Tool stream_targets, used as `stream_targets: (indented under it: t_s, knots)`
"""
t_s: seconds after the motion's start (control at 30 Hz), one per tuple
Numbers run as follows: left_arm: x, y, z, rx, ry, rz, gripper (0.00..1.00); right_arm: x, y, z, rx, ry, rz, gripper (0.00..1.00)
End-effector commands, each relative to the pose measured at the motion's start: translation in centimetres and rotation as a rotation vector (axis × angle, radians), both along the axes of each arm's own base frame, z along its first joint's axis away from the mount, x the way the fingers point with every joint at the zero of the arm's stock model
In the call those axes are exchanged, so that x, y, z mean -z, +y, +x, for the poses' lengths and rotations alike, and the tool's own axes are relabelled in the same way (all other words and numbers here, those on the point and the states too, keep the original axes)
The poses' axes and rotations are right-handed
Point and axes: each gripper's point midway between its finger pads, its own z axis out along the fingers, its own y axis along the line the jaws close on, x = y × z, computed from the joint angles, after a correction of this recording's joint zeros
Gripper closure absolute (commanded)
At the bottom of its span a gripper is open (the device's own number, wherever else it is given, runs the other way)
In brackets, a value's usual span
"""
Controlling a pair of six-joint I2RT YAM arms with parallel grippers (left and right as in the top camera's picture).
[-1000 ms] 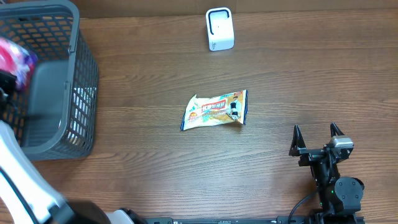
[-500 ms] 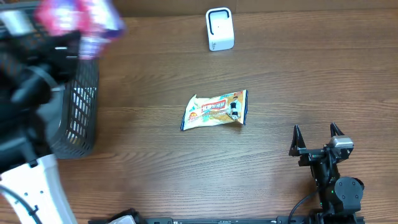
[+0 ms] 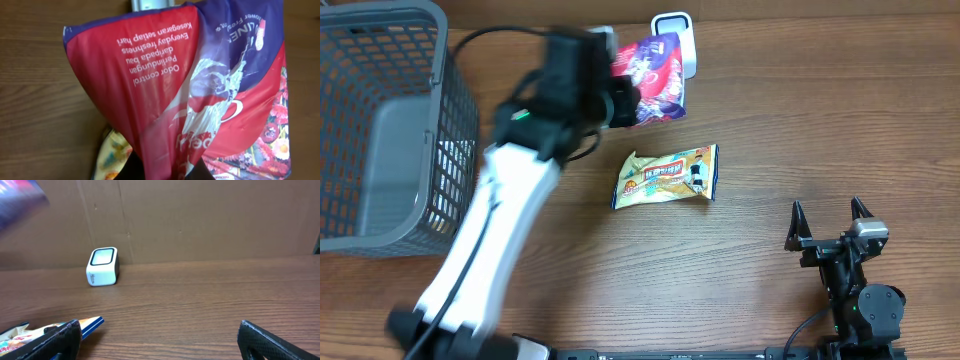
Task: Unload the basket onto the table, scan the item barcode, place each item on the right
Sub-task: 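Carry the red-purple pack out and place it beside the yellow bag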
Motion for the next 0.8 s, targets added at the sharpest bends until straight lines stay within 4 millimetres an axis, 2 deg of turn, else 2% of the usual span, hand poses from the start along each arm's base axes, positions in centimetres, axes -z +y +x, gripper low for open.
stream_targets:
  t_s: [0.0,0.13,0.23,0.4,0.47,0.53,0.6,0.63,0.77]
  knots:
    - [4.2,1.1,3.1,-0.086,-0.003,0.168,0.96,0.2,-0.2,0.0,0.012,-0.005,-0.007,0.00]
    - [9.5,-1.0,4.9,-0.038,0.069,0.152,0.96,0.1,-0.2,0.0,0.012,-0.005,-0.007,0.00]
    - [12.6,-1.6,5.4,-0.017,0.118,0.160,0.96,0.2,-0.2,0.0,0.012,-0.005,-0.007,0.00]
    - [16.7,-3.5,4.6,0.048,0.218,0.130,0.95,0.2,-0.2,0.0,0.012,-0.005,-0.007,0.00]
    - [17.7,-4.3,3.9,0.075,0.254,0.113,0.92,0.2,-0.2,0.0,0.012,-0.005,-0.007,0.00]
    - [18.1,-5.0,3.5,0.099,0.276,0.093,0.81,0.2,-0.2,0.0,0.012,-0.005,-0.007,0.00]
    - [18.0,-5.8,3.0,0.155,0.281,0.067,0.62,0.2,-0.2,0.0,0.012,-0.005,-0.007,0.00]
    - [17.6,-6.3,2.8,0.194,0.275,0.052,0.55,0.1,-0.2,0.0,0.012,-0.005,-0.007,0.00]
    - [15.8,-7.6,2.4,0.303,0.256,0.019,0.57,0.2,-0.2,0.0,0.012,-0.005,-0.007,0.00]
